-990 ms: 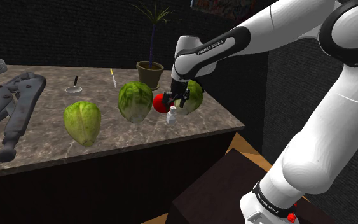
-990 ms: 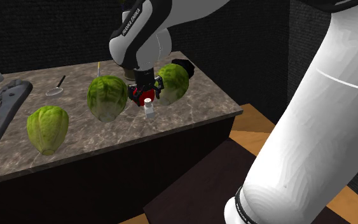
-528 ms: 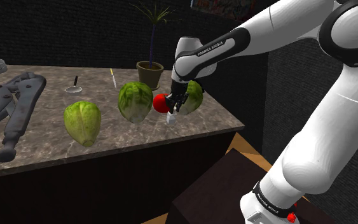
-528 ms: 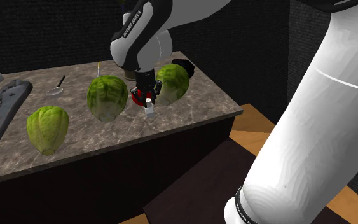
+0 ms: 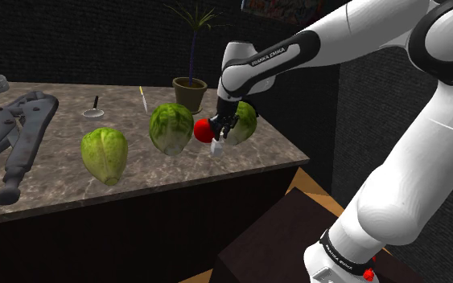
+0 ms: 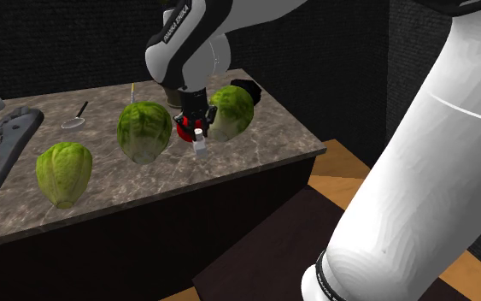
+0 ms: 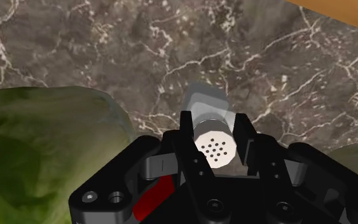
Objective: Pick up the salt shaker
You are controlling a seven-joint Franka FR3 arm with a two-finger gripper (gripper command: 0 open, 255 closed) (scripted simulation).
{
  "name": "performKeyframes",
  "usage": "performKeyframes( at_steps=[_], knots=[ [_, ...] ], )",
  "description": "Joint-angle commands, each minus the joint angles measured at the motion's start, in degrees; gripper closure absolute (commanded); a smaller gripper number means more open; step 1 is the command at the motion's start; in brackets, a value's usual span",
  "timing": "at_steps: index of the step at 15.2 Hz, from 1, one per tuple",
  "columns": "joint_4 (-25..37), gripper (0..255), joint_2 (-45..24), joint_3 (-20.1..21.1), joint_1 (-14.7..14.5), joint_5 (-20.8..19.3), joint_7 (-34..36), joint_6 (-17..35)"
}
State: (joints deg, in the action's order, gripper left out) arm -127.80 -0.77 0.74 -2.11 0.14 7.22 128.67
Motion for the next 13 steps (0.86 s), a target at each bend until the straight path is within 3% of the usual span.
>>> performKeyframes(
  at_steps=[1,13],
  knots=[
    [0.8,255,0.8,-0.1,0.1,0.0,-0.1,-1.6],
    [5.1,255,4.2,-0.1,0.1,0.0,-0.1,-9.3]
  ],
)
